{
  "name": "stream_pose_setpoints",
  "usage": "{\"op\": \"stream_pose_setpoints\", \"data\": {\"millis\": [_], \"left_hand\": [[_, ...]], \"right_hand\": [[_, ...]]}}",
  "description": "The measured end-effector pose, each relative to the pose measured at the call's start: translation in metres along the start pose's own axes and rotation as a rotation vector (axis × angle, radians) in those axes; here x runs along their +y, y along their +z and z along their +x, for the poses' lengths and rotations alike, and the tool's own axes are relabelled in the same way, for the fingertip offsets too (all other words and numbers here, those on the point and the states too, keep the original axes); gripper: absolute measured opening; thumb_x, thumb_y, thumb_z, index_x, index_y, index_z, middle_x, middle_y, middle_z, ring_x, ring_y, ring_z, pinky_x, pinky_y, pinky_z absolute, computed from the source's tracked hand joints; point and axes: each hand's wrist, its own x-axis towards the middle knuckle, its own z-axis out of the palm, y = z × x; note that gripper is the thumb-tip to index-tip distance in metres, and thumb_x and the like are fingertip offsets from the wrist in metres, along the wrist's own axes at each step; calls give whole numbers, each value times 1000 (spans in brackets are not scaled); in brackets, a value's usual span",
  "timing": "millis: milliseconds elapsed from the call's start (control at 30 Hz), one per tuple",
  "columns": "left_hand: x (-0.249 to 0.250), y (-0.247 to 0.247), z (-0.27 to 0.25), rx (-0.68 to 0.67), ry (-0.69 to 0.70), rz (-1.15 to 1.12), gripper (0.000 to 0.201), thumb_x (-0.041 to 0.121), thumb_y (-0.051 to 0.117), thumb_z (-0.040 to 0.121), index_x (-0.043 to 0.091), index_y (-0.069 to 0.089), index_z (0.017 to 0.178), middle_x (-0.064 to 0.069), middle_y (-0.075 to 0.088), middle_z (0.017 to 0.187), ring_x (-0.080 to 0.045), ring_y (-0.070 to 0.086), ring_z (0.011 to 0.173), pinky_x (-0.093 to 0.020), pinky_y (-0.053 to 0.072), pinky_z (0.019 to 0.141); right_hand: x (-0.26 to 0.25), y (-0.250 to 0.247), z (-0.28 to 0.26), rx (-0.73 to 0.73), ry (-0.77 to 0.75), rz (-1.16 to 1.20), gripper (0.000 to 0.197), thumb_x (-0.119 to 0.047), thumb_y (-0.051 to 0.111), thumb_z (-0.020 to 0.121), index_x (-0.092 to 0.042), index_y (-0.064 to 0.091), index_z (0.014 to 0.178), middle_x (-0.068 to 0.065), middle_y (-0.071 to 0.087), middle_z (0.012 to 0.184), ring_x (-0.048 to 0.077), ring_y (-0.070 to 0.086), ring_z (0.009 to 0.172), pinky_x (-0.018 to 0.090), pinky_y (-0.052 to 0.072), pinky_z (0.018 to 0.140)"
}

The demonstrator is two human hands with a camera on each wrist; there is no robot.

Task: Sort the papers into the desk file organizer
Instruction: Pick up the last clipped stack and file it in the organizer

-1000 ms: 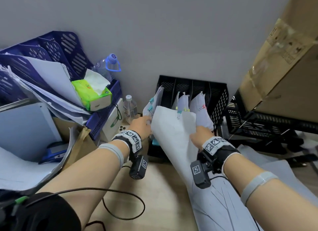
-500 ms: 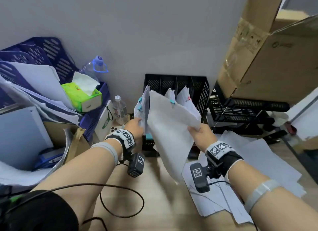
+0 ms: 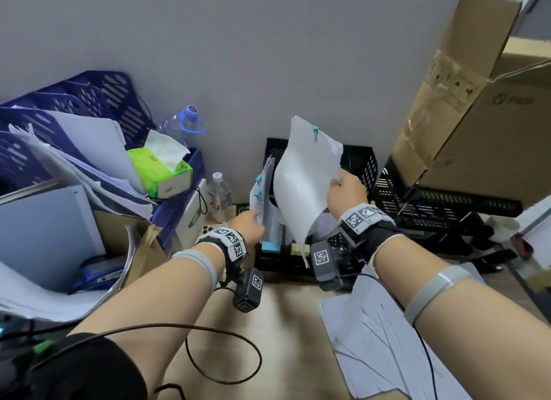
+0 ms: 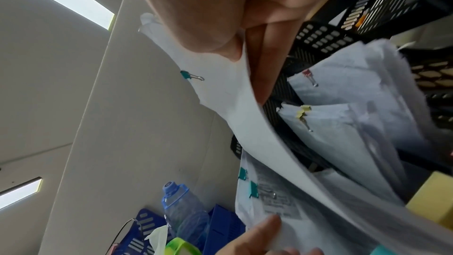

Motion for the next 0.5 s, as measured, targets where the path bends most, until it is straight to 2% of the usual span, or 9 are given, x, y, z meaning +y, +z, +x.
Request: {"op": "stream_pose_setpoints", "data": {"millis": [67, 167, 233, 267, 300, 367, 433, 467, 500], "left_hand": [[1, 0, 1, 17, -2, -14, 59, 11, 52, 93, 6, 40, 150, -17, 44, 154, -33, 45, 140, -38, 37, 116], [3, -2, 4, 30, -15, -45, 60, 13, 53, 92, 10, 41, 151, -18, 53, 146, -35, 54, 131, -41, 42, 112], [4, -4, 6, 52, -2, -53, 56, 13, 53, 93, 10, 45, 148, -17, 57, 142, -35, 58, 125, -40, 45, 109], [5, -5, 7, 64, 1, -64, 54, 12, 54, 93, 10, 47, 147, -16, 59, 140, -34, 60, 123, -38, 46, 107], [6, -5, 7, 73, 8, -75, 52, 12, 54, 93, 11, 49, 145, -15, 62, 136, -34, 62, 118, -37, 49, 104], [9, -6, 7, 78, 29, -87, 49, 15, 56, 93, 13, 54, 142, -14, 68, 125, -35, 65, 109, -37, 52, 98], [11, -6, 9, 73, 45, -79, 49, 16, 55, 92, 18, 54, 141, -13, 69, 125, -34, 65, 110, -37, 51, 100], [12, -7, 9, 77, 52, -62, 51, 15, 53, 92, 20, 52, 144, -13, 67, 129, -34, 64, 114, -38, 50, 102], [13, -7, 10, 85, 61, -44, 53, 15, 51, 93, 20, 49, 146, -14, 65, 132, -34, 62, 117, -38, 49, 104]], "right_hand": [[-7, 10, 8, -29, -15, 22, 30, 1, 36, 91, -7, 61, 104, 18, 62, 97, 33, 55, 83, 25, 36, 67], [-18, 20, 19, -33, -10, 43, 27, 3, 35, 88, -7, 58, 99, 19, 57, 88, 36, 56, 86, 27, 35, 65], [-22, 29, 28, -27, 33, 65, 31, 1, 38, 91, -4, 56, 115, 20, 60, 101, 35, 59, 99, 27, 39, 72], [-22, 35, 30, -59, 68, 81, 29, -2, 40, 91, -2, 56, 116, 20, 61, 110, 36, 59, 105, 30, 44, 79], [-19, 42, 33, -120, 99, 105, 22, -6, 42, 90, -3, 58, 105, 21, 63, 111, 38, 62, 103, 34, 49, 82], [-10, 56, 38, -261, 170, 140, 11, -11, 43, 82, -6, 50, 76, 20, 67, 85, 40, 70, 79, 38, 57, 65], [-3, 65, 44, -355, 202, 164, 11, -9, 40, 81, -4, 46, 73, 20, 70, 68, 36, 72, 66, 45, 60, 65], [-5, 66, 44, -367, 218, 204, 14, -7, 37, 85, -4, 44, 74, 21, 70, 64, 35, 73, 66, 47, 60, 67], [-6, 68, 46, -360, 234, 251, 19, -5, 35, 91, -4, 42, 74, 21, 70, 64, 34, 74, 68, 45, 61, 65]]}}
